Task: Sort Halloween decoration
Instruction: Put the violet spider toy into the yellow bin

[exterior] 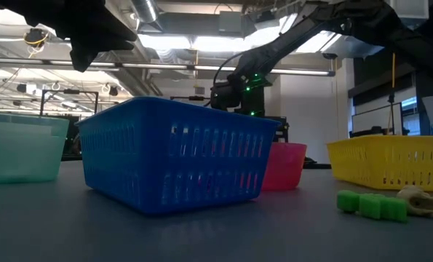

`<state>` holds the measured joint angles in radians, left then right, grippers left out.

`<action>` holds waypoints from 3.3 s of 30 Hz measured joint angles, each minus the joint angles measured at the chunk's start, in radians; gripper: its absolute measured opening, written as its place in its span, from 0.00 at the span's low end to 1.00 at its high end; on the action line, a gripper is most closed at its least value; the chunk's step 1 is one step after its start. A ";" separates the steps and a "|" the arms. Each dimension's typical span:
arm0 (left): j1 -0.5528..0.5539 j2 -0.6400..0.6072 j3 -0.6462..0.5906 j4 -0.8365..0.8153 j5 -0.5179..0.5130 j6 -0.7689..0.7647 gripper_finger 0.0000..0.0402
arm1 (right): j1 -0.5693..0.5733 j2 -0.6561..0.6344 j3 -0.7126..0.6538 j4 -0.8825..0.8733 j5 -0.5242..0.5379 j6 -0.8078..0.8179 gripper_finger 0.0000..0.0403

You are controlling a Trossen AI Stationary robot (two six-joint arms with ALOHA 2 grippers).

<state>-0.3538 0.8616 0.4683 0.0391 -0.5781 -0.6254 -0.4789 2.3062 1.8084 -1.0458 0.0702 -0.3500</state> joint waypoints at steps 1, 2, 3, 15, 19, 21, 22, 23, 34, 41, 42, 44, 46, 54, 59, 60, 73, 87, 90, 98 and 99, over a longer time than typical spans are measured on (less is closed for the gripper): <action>0.000 0.000 0.000 0.000 0.000 0.000 0.19 | 0.000 0.000 0.000 0.000 -0.001 0.000 0.23; 0.000 0.000 0.000 0.000 0.000 0.000 0.19 | 0.001 0.000 0.000 0.000 -0.001 0.000 0.21; 0.000 0.000 0.000 0.000 0.000 0.000 0.19 | 0.001 0.001 -0.001 0.000 -0.001 0.000 0.18; 0.000 0.000 0.000 0.000 0.000 -0.001 0.19 | 0.002 0.001 -0.002 0.003 -0.001 -0.001 0.07; 0.000 0.000 0.000 0.000 0.001 -0.001 0.19 | 0.002 0.001 -0.003 0.003 -0.001 -0.001 0.07; -0.001 0.000 0.000 0.000 0.001 -0.001 0.19 | 0.001 0.001 -0.003 0.004 -0.001 -0.001 0.07; -0.001 0.000 0.000 0.000 0.007 0.000 0.19 | 0.001 0.001 -0.003 0.004 -0.001 -0.001 0.07; -0.001 0.000 0.000 0.000 0.017 0.000 0.19 | 0.001 0.001 -0.003 0.004 -0.001 -0.001 0.07; -0.001 0.000 0.000 -0.001 0.027 0.005 0.19 | 0.001 0.002 -0.003 0.002 0.000 -0.001 0.07; -0.001 0.000 0.000 -0.001 0.027 0.008 0.19 | 0.001 0.002 -0.003 0.002 0.009 0.000 0.01; -0.001 0.000 0.000 -0.001 0.027 0.008 0.19 | 0.001 0.002 -0.003 0.002 0.009 0.000 0.01; -0.001 0.000 0.000 -0.001 0.028 0.009 0.19 | 0.001 0.002 -0.003 0.002 0.009 0.002 0.02; -0.001 0.000 0.000 -0.001 0.043 0.010 0.19 | 0.001 0.002 -0.003 0.002 0.009 0.002 0.01; -0.001 0.000 0.000 -0.001 0.068 0.027 0.19 | 0.001 -0.002 -0.003 -0.002 0.009 0.003 0.00; -0.001 0.000 0.000 -0.001 0.068 0.035 0.19 | 0.008 -0.033 -0.008 -0.014 0.011 0.004 0.00; -0.001 0.000 0.000 -0.001 0.067 0.035 0.19 | 0.011 -0.042 -0.010 -0.022 0.010 0.004 0.00; -0.001 0.000 0.001 -0.001 0.066 0.036 0.19 | 0.146 -0.161 -0.005 -0.174 -0.006 0.033 0.00; 0.000 0.000 0.001 -0.001 0.069 0.035 0.19 | 0.459 -0.344 -0.004 -0.319 -0.037 0.250 0.00; 0.000 0.000 0.001 -0.001 0.074 0.033 0.19 | 0.541 -0.380 -0.004 -0.349 -0.037 0.325 0.00; -0.021 0.000 0.001 0.001 0.075 0.034 0.19 | 0.794 -0.434 -0.004 -0.398 0.218 0.655 0.00; -0.023 0.000 0.001 0.004 0.075 0.034 0.19 | 0.825 -0.434 -0.004 -0.402 0.267 0.694 0.00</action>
<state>-0.3764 0.8618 0.4690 0.0432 -0.5034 -0.5911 0.3458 1.8723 1.8044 -1.4473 0.3372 0.3444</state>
